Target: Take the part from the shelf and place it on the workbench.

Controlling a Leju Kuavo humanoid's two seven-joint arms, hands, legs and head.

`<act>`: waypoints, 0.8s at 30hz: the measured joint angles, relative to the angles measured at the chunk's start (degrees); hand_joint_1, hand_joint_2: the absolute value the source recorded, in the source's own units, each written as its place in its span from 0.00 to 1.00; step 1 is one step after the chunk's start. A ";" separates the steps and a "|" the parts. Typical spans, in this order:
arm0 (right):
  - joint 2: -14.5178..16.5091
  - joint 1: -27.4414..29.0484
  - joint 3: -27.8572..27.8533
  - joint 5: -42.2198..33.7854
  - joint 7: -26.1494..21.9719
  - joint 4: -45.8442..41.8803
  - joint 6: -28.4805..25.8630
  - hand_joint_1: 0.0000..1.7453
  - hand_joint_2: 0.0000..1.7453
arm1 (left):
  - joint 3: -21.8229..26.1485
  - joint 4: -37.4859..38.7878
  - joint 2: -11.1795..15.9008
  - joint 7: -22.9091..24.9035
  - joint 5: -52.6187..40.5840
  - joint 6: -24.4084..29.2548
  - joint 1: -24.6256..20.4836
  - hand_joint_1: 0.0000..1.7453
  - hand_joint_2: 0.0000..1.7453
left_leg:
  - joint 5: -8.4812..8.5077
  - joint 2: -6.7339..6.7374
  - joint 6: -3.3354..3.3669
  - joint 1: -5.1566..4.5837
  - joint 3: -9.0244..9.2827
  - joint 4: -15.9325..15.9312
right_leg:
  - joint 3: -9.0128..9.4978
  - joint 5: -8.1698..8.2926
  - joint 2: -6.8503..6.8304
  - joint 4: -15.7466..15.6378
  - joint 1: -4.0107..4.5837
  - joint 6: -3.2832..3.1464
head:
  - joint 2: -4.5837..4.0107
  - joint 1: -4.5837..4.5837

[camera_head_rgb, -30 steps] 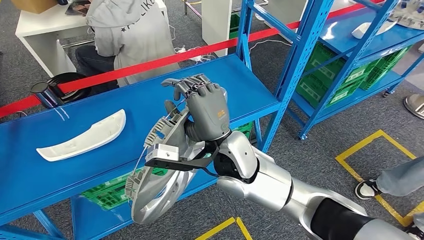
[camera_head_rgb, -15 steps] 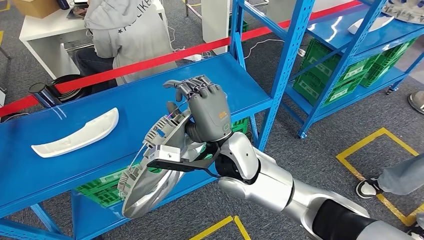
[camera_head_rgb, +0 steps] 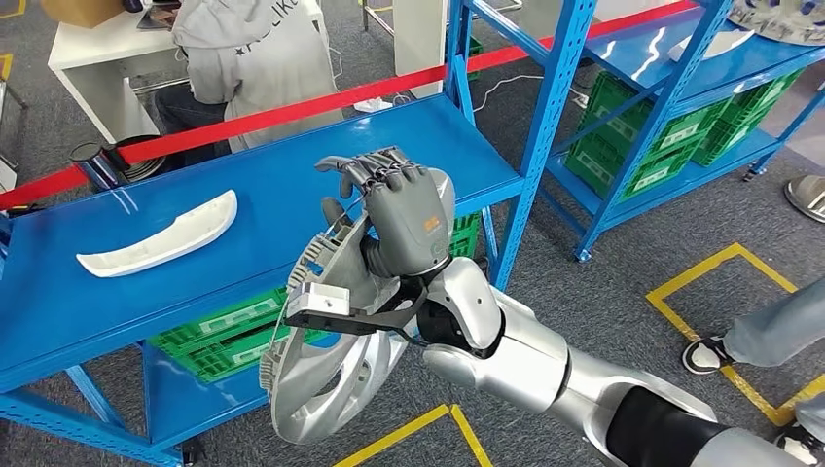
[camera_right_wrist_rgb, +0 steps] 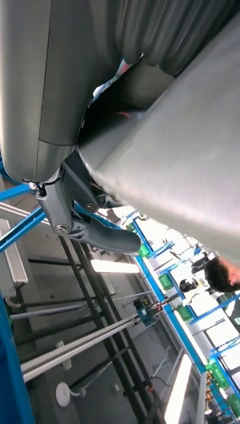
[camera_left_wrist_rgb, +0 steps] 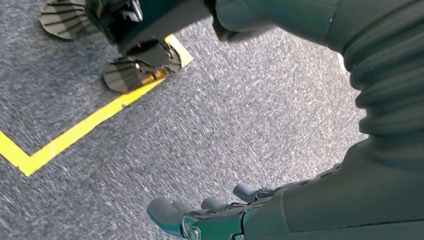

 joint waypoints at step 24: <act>0.00 -0.44 0.27 -0.54 -0.70 0.44 -0.45 1.00 1.00 | 0.02 0.01 -0.01 -0.10 -0.07 0.32 -0.02 0.00 1.00 | -1.22 0.08 -2.45 0.64 -6.21 12.46 | 0.02 -0.35 -0.27 -0.06 0.38 -2.20 | 0.00 0.12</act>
